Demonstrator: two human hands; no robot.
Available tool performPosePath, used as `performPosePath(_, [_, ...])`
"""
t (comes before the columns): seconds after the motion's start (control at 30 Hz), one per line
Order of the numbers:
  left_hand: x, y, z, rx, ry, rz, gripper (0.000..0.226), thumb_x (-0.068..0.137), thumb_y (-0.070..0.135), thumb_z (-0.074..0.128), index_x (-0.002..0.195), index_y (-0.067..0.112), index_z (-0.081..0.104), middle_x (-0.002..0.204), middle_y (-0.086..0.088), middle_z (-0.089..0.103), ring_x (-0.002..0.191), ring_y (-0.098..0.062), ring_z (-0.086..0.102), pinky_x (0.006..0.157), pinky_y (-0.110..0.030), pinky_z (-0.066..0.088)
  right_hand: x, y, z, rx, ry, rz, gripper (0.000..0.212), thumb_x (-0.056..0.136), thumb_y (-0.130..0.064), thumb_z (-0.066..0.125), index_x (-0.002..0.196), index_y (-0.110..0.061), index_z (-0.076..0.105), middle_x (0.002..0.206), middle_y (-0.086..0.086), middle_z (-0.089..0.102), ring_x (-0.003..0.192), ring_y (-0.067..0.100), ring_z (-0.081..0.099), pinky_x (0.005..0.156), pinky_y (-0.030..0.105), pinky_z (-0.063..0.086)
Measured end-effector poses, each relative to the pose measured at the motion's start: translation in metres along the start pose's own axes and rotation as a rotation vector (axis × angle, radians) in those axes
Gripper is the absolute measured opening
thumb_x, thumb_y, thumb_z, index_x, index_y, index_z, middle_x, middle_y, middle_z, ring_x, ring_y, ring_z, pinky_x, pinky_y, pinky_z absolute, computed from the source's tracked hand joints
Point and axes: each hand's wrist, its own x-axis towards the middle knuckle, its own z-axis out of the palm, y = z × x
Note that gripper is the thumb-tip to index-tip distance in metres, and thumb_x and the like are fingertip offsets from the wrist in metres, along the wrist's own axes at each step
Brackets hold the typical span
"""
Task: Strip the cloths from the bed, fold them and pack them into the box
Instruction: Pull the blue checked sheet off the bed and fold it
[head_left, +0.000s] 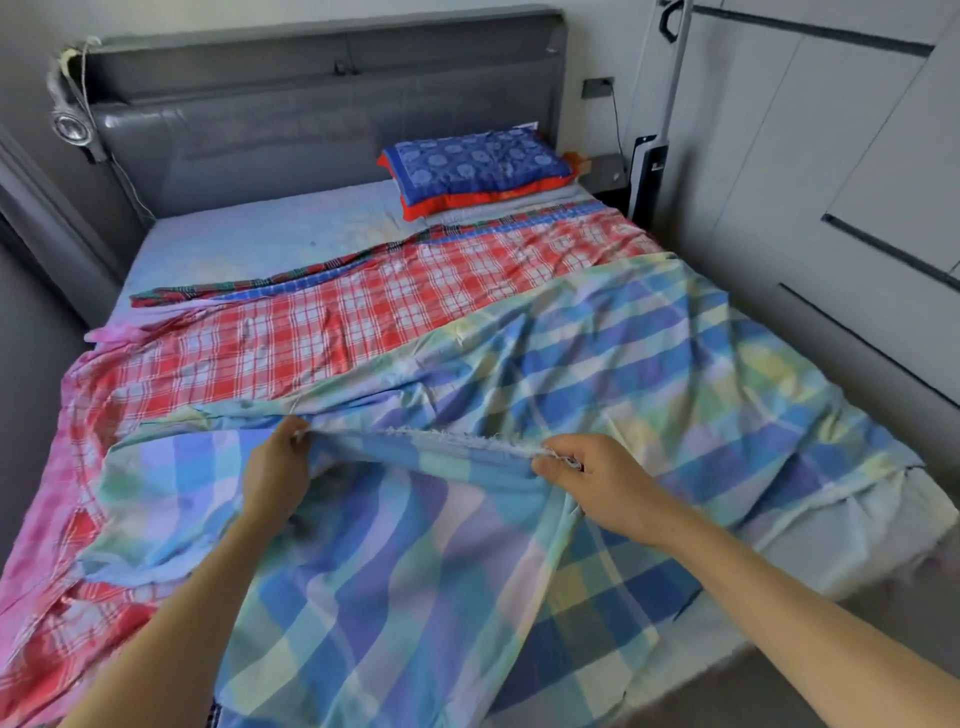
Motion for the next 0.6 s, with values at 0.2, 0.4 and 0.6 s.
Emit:
performPosePath(0.2, [0.068,0.083,0.004,0.004,0.149,0.121,0.013,0.082,-0.009,0.047,0.091,-0.001,0.054,0.076,-0.031,0.058,0.063,-0.04,0.05,0.054,-0.041,0.035,0.019,0.057,-0.013,0.064,0.047,0.167,0.039,0.097,-0.018,0.053,0.06,-0.011,0.039,0.05,-0.01,0.025,0.048,0.004,0.029,0.05,0.019,0.026])
performPosePath(0.4, [0.166,0.3,0.037,0.004,0.169,0.725,0.028,0.08,0.007,0.04,0.095,-0.009,0.058,0.095,-0.036,0.057,0.084,-0.051,0.055,0.068,-0.048,0.041,0.035,0.096,-0.124,0.121,0.441,0.28,0.047,0.096,-0.013,0.054,0.055,-0.016,0.031,0.049,-0.011,0.024,0.043,0.003,0.029,0.047,0.018,0.024])
performPosePath(0.6, [0.187,0.578,0.119,-0.049,0.039,1.125,0.03,0.08,0.001,0.043,0.104,-0.006,0.059,0.105,-0.033,0.056,0.099,-0.048,0.054,0.083,-0.049,0.041,-0.007,0.154,-0.263,0.204,0.887,0.414,0.046,0.094,-0.01,0.055,0.052,-0.004,0.035,0.044,-0.011,0.036,0.046,0.003,0.034,0.051,0.021,0.029])
